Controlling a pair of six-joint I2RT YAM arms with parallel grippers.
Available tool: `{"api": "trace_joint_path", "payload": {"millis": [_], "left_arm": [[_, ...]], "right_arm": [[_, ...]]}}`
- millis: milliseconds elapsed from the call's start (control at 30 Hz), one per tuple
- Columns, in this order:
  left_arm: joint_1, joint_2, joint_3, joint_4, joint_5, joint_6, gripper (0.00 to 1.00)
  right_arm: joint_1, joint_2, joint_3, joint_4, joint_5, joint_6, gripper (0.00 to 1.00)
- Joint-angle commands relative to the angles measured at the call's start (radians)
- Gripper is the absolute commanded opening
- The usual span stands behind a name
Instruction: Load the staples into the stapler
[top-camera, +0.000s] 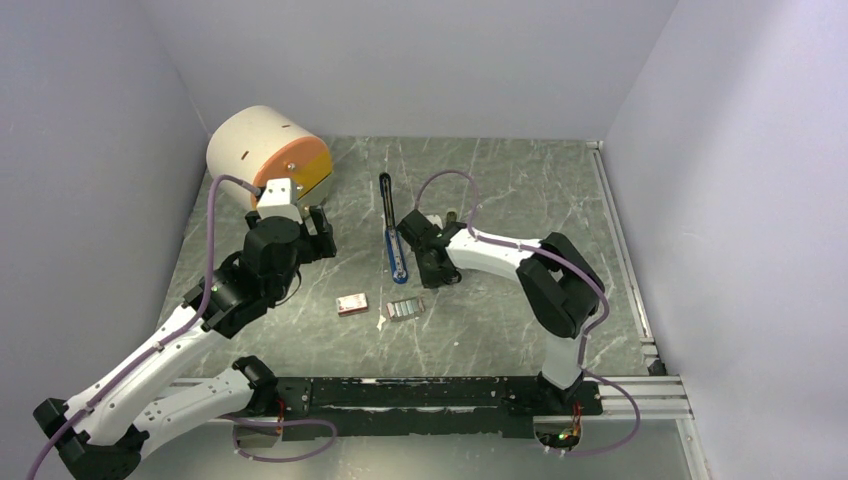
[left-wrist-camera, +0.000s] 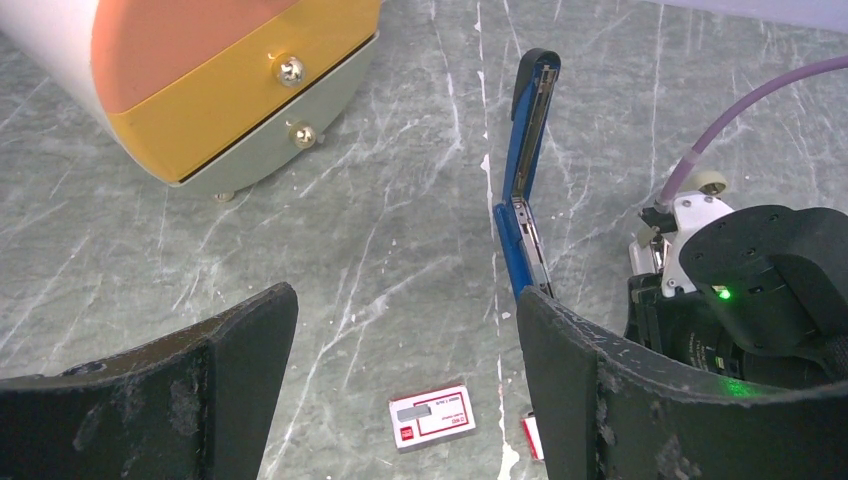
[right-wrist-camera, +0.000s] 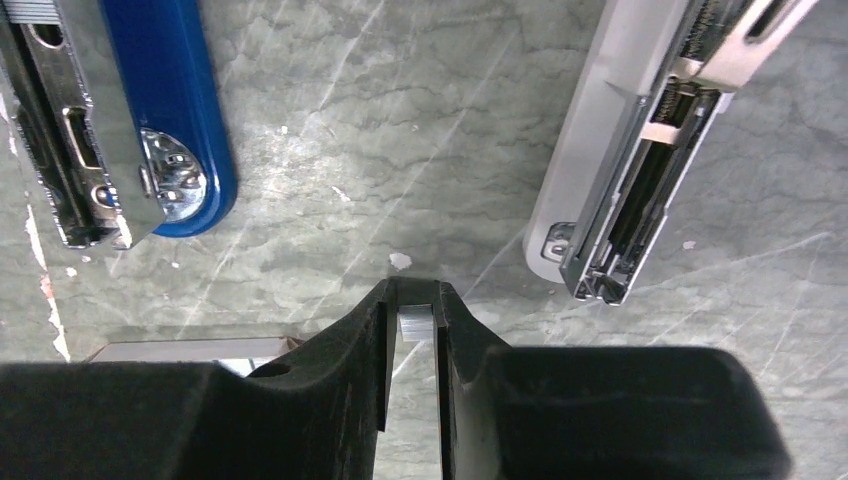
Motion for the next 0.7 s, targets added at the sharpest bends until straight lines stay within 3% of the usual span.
{"api": "trace_joint_path", "payload": {"millis": [0, 367, 667], "left_arm": [[0.005, 0.001, -0.006, 0.004, 0.002, -0.005, 0.85], [0.005, 0.008, -0.005, 0.007, 0.001, -0.004, 0.85], [0.005, 0.006, -0.007, 0.006, -0.003, -0.005, 0.85]], "right_arm": [[-0.013, -0.052, -0.026, 0.034, 0.044, 0.004, 0.23], [-0.094, -0.201, -0.048, 0.106, 0.124, 0.026, 0.24], [-0.187, -0.199, -0.062, 0.125, 0.138, 0.028, 0.24]]}}
